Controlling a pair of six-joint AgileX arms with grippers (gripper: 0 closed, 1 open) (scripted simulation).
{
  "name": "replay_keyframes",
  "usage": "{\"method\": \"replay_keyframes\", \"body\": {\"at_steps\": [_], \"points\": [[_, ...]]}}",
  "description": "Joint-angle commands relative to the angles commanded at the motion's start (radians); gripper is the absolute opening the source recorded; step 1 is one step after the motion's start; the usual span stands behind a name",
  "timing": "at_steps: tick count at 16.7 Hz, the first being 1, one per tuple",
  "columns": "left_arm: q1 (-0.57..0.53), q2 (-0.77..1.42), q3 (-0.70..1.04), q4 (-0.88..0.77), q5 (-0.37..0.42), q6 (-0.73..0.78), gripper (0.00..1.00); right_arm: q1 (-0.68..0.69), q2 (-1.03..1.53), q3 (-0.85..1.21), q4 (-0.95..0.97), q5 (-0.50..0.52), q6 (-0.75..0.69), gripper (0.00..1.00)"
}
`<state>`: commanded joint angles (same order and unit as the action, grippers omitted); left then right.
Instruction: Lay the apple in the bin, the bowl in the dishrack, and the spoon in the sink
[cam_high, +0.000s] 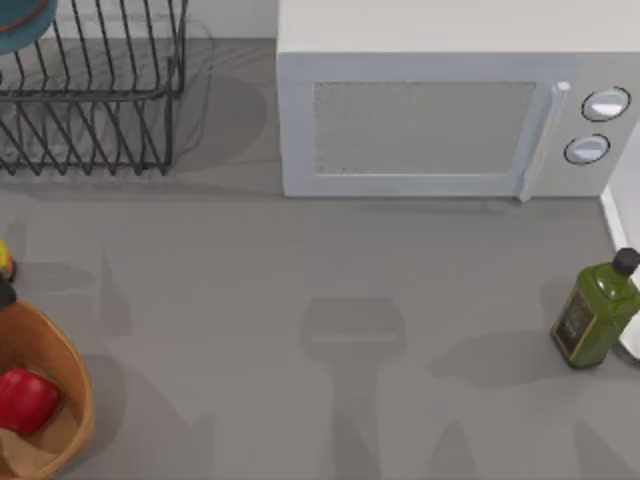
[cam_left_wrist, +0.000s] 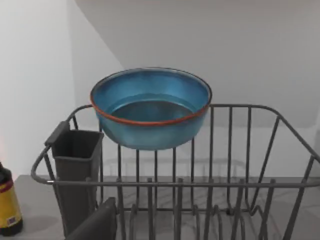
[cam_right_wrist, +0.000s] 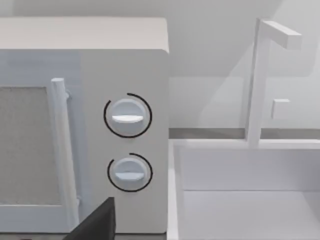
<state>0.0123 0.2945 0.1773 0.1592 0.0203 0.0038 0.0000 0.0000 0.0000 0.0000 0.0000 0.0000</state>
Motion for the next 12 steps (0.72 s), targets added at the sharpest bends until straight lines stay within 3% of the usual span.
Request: {"method": "replay_keyframes", "body": {"at_steps": [5,12], "points": [[-0.011,-0.264,-0.157,-0.141,-0.018,-0.003,1.00,0.000,0.000,0.000,0.000,0.000,0.000,1.00],[-0.012,-0.295,-0.177,-0.159,-0.020,-0.004,1.00,0.000,0.001,0.001,-0.001,0.000,-0.001,1.00]]}}
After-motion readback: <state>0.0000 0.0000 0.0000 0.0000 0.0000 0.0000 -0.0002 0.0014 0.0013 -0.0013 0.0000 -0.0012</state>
